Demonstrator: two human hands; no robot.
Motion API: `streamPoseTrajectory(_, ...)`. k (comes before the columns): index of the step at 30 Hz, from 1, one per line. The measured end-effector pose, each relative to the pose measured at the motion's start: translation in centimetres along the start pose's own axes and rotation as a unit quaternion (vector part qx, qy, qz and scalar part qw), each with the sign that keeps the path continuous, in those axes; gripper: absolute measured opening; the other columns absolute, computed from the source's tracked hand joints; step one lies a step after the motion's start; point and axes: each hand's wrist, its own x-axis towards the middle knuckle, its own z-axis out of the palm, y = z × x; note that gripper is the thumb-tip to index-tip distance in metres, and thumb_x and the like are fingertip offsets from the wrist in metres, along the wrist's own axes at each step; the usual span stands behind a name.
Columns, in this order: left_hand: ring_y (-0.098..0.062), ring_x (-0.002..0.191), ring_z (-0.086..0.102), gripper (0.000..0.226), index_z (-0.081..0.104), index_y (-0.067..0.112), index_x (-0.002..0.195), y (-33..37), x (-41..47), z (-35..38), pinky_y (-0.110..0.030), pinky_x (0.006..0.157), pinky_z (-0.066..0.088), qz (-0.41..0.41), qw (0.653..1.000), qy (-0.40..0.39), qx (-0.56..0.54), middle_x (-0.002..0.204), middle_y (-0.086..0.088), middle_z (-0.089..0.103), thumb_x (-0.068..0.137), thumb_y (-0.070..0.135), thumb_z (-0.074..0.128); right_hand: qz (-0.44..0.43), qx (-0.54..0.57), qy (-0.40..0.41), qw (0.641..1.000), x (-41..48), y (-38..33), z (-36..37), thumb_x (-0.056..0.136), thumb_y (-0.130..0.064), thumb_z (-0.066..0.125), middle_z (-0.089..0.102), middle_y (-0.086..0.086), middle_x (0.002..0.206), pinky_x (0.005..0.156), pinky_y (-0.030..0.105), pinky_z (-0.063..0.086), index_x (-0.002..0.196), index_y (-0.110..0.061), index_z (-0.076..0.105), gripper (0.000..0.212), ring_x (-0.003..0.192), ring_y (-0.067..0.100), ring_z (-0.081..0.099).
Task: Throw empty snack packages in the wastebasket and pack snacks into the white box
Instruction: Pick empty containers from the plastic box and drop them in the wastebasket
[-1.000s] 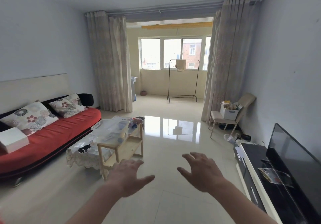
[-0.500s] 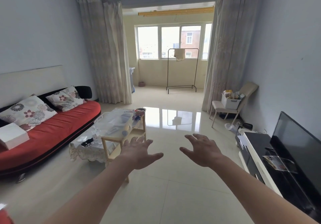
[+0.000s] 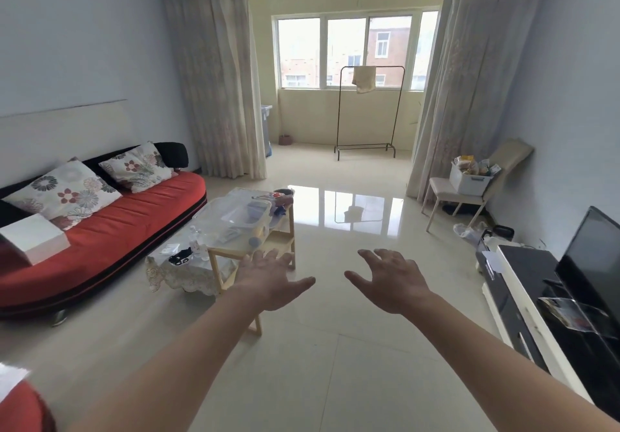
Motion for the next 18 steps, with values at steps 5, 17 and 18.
streamPoseTrajectory(5, -0.03, 0.155, 0.016, 0.089, 0.022, 0.034, 0.159, 0.6, 5.3, 0.8, -0.054, 0.125, 0.012, -0.026, 1.0, 0.004, -0.004, 0.168, -0.003, 0.021, 0.087, 0.086, 0.027, -0.026, 0.007, -0.014, 1.0, 6.1, 2.0, 1.1, 0.094, -0.075, 0.024, 0.036, 0.004, 0.16, 0.113, 0.049, 0.033, 0.155, -0.034, 0.026, 0.073, 0.146, 0.027, 0.032)
streamPoseTrajectory(17, -0.028, 0.151, 0.024, 0.087, 0.028, 0.031, 0.157, 3.4, 18.9, 2.3, -0.052, 0.122, 0.019, -0.137, 0.99, -0.014, -0.034, 0.163, -0.004, 0.032, 0.088, 0.083, 0.028, -0.13, 0.013, -0.06, 0.99, 24.6, 8.0, 1.6, 0.092, -0.078, 0.023, 0.035, 0.002, 0.161, 0.113, 0.049, 0.034, 0.156, -0.036, 0.024, 0.076, 0.147, 0.026, 0.031)
streamPoseTrajectory(18, -0.027, 0.151, 0.024, 0.087, 0.028, 0.031, 0.157, 3.5, 19.9, 2.3, -0.052, 0.121, 0.019, -0.145, 0.989, -0.014, -0.034, 0.163, -0.004, 0.032, 0.088, 0.083, 0.029, -0.137, 0.014, -0.06, 0.989, 25.8, 8.4, 1.8, 0.093, -0.078, 0.023, 0.035, 0.002, 0.16, 0.113, 0.048, 0.034, 0.156, -0.036, 0.025, 0.076, 0.147, 0.026, 0.032)
